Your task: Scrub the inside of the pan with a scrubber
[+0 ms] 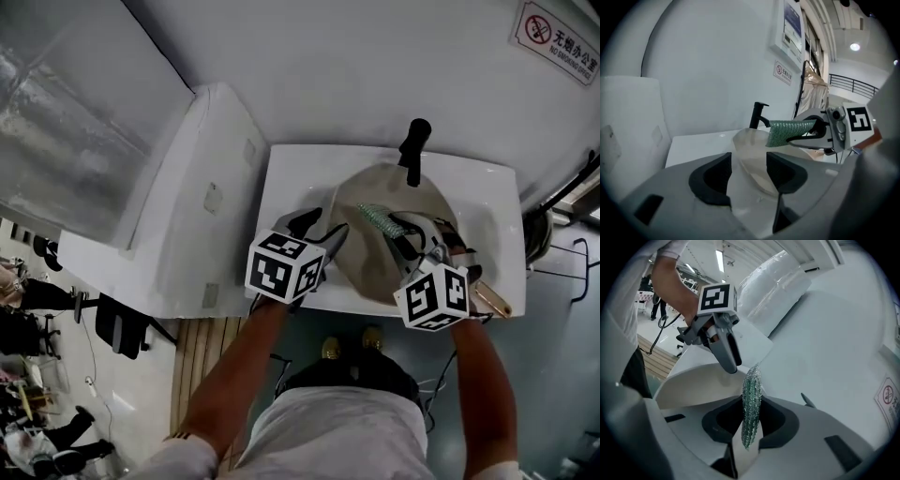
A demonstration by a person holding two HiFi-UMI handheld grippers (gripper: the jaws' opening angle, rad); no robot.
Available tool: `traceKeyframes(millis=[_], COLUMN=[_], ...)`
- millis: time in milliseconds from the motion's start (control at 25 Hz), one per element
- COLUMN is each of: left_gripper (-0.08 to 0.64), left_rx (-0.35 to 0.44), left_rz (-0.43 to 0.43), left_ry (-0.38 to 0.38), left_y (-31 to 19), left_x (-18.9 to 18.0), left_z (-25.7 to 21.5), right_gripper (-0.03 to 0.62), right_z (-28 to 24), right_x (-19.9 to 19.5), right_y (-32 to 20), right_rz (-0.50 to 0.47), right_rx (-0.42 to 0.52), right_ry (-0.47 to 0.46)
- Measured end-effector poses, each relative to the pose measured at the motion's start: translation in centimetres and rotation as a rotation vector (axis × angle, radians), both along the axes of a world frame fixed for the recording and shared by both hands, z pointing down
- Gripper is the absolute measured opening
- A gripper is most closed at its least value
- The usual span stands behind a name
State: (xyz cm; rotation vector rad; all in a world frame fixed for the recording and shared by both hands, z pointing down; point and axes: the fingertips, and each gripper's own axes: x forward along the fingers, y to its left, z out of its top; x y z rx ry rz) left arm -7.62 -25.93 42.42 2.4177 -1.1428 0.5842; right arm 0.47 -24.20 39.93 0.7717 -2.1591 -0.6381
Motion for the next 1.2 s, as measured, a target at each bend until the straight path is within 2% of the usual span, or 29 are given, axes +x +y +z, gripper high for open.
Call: traceKeyframes(millis=[240,440,560,680,920,1000,1200], left_gripper=[0.229,0.229,0.194,0.158,0.150,0.149,0.149], left_rx=[-0.069,-0.106,-0.120,-0.119,-0.110,-0.108,-0.100], left_rz=[-0.005,-0.016,-0.021,-0.019,-0.026,-0.028,-0.030], left_ry=[-0.007,-0.024,-0.033,-0.034,-0.036,-0.032,-0.029], left_y=[-0.5,-1.0,-1.2,-1.2,-1.2,-1.2,-1.3], left_x=[0.5,0.5,0.3,0.5,0.3,0.3,0.3], left_z=[1.8,2.9,3.4,3.5,3.5,3.5,3.5], right_gripper=[0.080,0.080,0.080,0.080,0.080,0.080,0.080], right_z=[3.1,5.1,6.1,6.2,4.9,4.6,4.8], right_x=[-1.3,-1.9,-2.7,-3.5,-4.7,-4.9,-4.7], right_y=[-2.3,-4.6,-5.2,-5.1,-4.6,-4.4,-4.2], right_rz=[-0.027,-0.031,-0.037,-0.030,-0.008,0.020,0.115], right_rx=[-0.072,-0.056,-0.099,-0.182,-0.328,-0.422,-0.732], right_ry=[0.060,0.164,0.157,0.080,-0.100,-0.188,-0.474])
